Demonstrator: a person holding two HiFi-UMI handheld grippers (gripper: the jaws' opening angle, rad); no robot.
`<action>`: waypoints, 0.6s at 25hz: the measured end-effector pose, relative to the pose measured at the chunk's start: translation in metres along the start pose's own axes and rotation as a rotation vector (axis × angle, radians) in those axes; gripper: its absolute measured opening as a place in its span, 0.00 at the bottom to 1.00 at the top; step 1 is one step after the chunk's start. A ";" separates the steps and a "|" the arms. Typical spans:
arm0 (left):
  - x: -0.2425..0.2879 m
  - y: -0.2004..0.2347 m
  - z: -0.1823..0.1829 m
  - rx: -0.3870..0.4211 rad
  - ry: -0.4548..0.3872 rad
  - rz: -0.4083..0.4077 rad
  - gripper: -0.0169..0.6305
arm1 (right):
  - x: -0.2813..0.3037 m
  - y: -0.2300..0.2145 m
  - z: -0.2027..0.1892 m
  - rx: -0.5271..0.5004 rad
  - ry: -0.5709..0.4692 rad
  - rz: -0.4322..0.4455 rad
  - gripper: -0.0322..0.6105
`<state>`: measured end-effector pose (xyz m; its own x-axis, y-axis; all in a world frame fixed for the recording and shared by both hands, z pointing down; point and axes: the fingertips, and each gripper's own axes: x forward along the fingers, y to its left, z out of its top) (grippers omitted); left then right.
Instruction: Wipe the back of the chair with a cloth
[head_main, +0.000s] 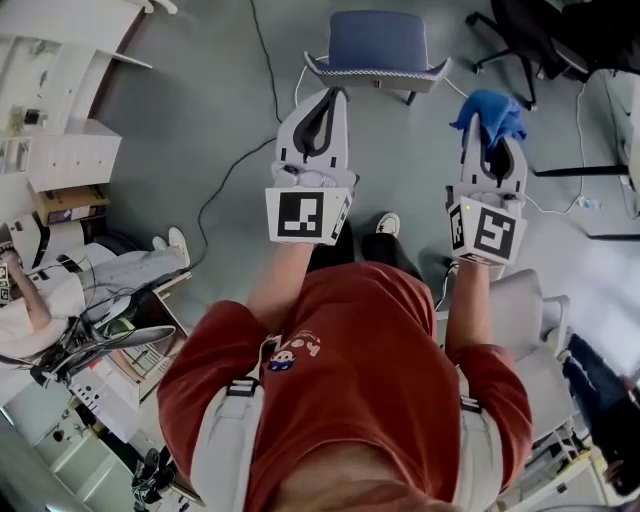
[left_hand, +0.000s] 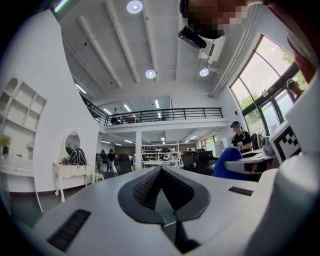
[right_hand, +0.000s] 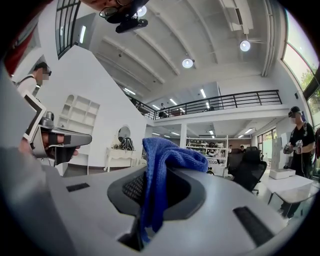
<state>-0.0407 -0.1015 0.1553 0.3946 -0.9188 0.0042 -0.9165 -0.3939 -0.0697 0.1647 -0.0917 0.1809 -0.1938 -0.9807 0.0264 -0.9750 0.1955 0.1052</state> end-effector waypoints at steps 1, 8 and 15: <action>0.002 0.001 -0.005 0.002 0.013 -0.007 0.04 | 0.003 0.001 -0.004 0.001 0.009 -0.006 0.13; 0.009 0.016 -0.034 -0.016 0.033 -0.016 0.04 | 0.022 0.018 -0.036 -0.013 0.079 -0.012 0.13; 0.030 0.018 -0.097 0.026 0.012 -0.020 0.04 | 0.054 0.030 -0.128 -0.023 0.179 0.002 0.13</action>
<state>-0.0523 -0.1384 0.2511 0.4118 -0.9111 0.0174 -0.9064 -0.4115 -0.0958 0.1393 -0.1379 0.3125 -0.1715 -0.9640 0.2031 -0.9715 0.1997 0.1279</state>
